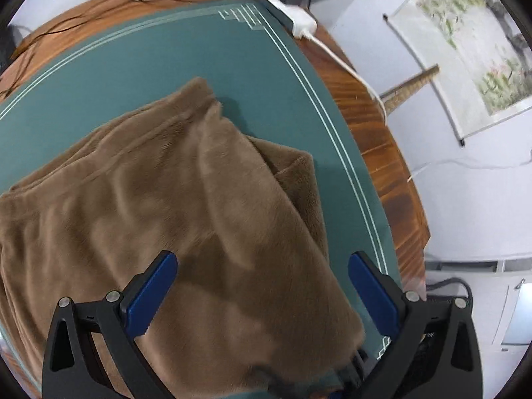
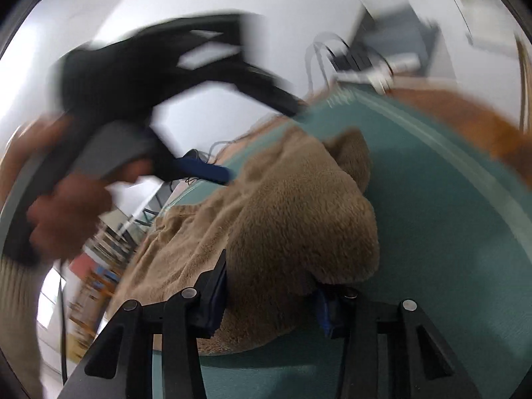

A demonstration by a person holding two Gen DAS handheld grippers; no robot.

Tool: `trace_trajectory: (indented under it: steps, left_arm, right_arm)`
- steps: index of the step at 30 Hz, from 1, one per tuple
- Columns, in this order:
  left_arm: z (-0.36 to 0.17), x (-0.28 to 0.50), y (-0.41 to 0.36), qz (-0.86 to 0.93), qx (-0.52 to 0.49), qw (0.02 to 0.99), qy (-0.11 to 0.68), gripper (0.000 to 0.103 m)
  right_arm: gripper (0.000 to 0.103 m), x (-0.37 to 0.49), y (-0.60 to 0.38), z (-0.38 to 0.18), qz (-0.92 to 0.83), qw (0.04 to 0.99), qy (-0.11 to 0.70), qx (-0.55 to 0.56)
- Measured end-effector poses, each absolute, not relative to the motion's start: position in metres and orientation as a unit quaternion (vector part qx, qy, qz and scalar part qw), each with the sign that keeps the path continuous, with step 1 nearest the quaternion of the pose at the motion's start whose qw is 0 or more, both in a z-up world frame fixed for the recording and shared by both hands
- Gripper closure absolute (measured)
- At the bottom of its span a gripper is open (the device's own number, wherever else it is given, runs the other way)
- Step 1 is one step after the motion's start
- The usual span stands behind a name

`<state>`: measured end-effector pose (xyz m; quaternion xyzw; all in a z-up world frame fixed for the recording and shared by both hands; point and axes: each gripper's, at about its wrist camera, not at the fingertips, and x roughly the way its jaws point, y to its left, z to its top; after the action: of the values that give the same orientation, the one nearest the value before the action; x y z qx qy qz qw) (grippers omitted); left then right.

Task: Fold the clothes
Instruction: 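Grasp the folded sweatshirt end with the right gripper and lift it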

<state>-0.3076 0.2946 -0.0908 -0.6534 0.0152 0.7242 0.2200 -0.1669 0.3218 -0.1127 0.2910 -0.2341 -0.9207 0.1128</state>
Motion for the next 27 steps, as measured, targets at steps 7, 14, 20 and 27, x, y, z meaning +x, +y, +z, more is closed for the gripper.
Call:
trace_trajectory:
  steps: [7, 14, 20, 27]
  left_arm:
    - [-0.097, -0.315, 0.322, 0.697, -0.681, 0.215, 0.071, 0.0]
    - [-0.102, -0.303, 0.347, 0.694, -0.669, 0.193, 0.184, 0.0]
    - [-0.117, -0.291, 0.347, 0.699, -0.653, 0.156, 0.247, 0.011]
    - [-0.114, -0.279, 0.339, 0.712, -0.635, 0.173, 0.245, 0.048]
  right_arm:
    - [0.058, -0.132, 0.294, -0.094, -0.96, 0.094, -0.112, 0.239]
    - [0.058, -0.129, 0.271, -0.094, -0.97, 0.082, -0.049, 0.222]
    - [0.057, -0.126, 0.266, -0.097, -0.973, 0.078, -0.03, 0.217]
    - [0.057, -0.124, 0.265, -0.101, -0.972, 0.078, -0.033, 0.221]
